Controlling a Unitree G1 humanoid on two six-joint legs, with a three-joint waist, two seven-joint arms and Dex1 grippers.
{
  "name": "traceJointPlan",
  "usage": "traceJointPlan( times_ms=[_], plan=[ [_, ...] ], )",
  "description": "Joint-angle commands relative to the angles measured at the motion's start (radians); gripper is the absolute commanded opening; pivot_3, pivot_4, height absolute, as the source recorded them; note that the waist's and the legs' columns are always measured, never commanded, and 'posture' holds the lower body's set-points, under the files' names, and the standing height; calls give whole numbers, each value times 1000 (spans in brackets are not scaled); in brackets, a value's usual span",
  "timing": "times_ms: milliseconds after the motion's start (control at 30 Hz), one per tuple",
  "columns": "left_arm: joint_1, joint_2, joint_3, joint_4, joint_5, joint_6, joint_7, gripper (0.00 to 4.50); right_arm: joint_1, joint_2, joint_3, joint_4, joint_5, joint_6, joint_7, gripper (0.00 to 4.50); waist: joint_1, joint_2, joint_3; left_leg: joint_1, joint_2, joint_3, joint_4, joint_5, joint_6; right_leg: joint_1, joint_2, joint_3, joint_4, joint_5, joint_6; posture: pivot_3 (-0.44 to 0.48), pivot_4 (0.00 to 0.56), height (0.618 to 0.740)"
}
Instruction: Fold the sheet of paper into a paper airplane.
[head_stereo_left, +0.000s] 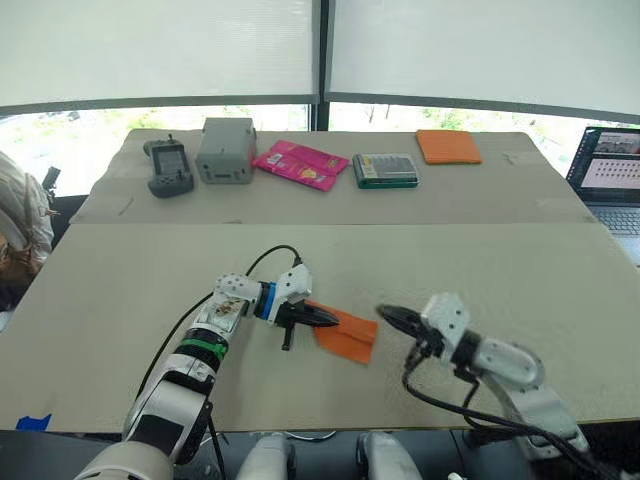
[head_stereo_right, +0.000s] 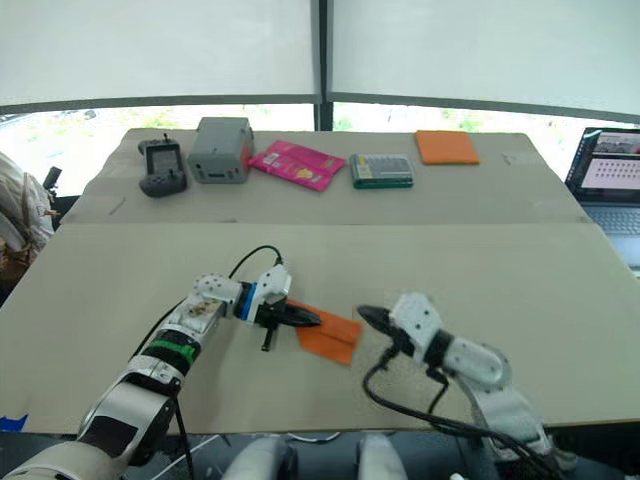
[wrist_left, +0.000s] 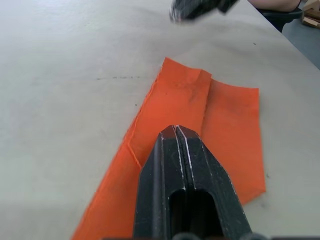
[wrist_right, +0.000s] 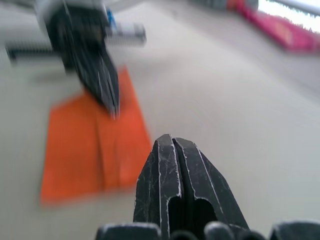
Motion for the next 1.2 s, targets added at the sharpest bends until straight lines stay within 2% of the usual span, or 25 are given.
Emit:
traceJointPlan(
  times_ms=[33,200,467,733,967,1067,1200],
  plan=[
    [17,4,-2,-12,9,8,9,0,-21,26,104,29,-107,-21,-15,68,4,0,0,-1,0,-1,0,0,0,0,0,-1,0,0,0,0,150,740],
    [21,27,-6,-8,29,-2,22,0,-43,90,182,137,-158,-26,-33,68,0,0,0,-1,-1,0,0,0,0,0,-1,1,0,0,0,0,150,740],
    [34,37,-14,-10,35,-4,27,0,-50,98,187,237,-153,11,1,68,-13,0,-1,4,0,0,0,0,0,3,0,1,1,0,0,0,150,740],
    [25,32,-18,12,35,-15,26,0,84,-21,94,214,-108,-43,37,68,5,0,-3,5,0,-1,0,0,0,5,-2,1,-1,0,0,0,150,740],
    [9,15,-22,39,34,-30,18,0,206,-96,-9,214,-48,-107,44,68,9,0,-3,14,0,-2,0,-3,5,21,-2,0,-12,-2,3,0,150,740],
    [8,7,-24,34,32,-28,14,0,206,-84,-52,165,13,-133,51,68,11,0,-3,14,0,-3,0,-3,5,21,-2,0,-13,-2,4,0,150,740],
    [23,2,-30,-2,28,-18,10,0,99,-35,-59,61,72,-98,28,68,6,0,-3,11,-1,-2,0,-4,5,19,-3,1,-13,-1,4,0,150,740]
  ],
)
